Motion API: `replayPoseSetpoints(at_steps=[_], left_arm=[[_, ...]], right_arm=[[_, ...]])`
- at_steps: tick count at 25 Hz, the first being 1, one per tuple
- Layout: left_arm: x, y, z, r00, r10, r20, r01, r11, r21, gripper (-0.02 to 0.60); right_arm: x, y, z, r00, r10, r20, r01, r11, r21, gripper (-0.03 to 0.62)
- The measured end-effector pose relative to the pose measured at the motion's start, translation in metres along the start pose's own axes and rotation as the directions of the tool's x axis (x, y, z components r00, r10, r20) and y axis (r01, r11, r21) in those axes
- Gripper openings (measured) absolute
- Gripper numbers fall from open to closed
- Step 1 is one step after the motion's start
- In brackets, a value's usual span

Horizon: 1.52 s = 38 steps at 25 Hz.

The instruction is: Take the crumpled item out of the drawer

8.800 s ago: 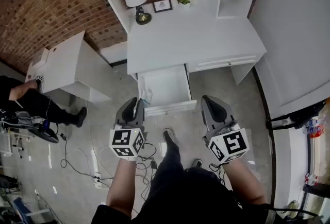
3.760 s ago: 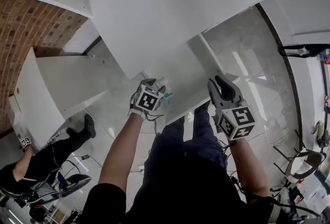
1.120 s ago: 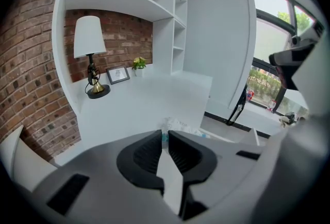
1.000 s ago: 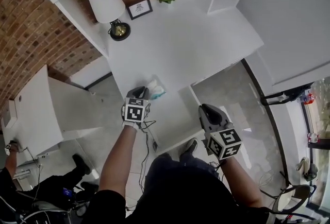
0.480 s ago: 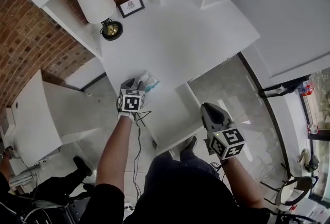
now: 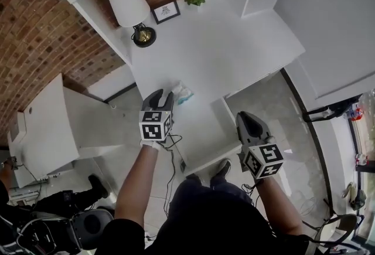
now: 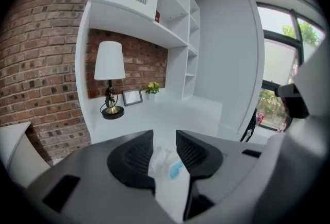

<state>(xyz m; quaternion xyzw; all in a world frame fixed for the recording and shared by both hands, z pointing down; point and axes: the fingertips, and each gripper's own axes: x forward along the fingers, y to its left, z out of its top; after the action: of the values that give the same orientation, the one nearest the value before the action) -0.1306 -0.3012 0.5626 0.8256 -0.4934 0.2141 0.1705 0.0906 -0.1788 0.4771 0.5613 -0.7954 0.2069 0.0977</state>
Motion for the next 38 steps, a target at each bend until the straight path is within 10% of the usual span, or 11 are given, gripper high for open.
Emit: replayPoseSetpoints(at_steps=[12,38], left_arm=[[-0.119,-0.043,0.093,0.964,-0.032,0.263,0.025,0.999,0.033,0.123],[-0.236,-0.083,0.170,0.866,-0.057,0.498,0.028,0.997,0.065,0.071]], right_arm=[[-0.016,0.035,0.062,0.986,0.046,0.157,-0.031,0.995,-0.100,0.003],[-0.068,0.102,0.144,0.912,0.138,0.386,0.007,0.937,-0.350,0.000]])
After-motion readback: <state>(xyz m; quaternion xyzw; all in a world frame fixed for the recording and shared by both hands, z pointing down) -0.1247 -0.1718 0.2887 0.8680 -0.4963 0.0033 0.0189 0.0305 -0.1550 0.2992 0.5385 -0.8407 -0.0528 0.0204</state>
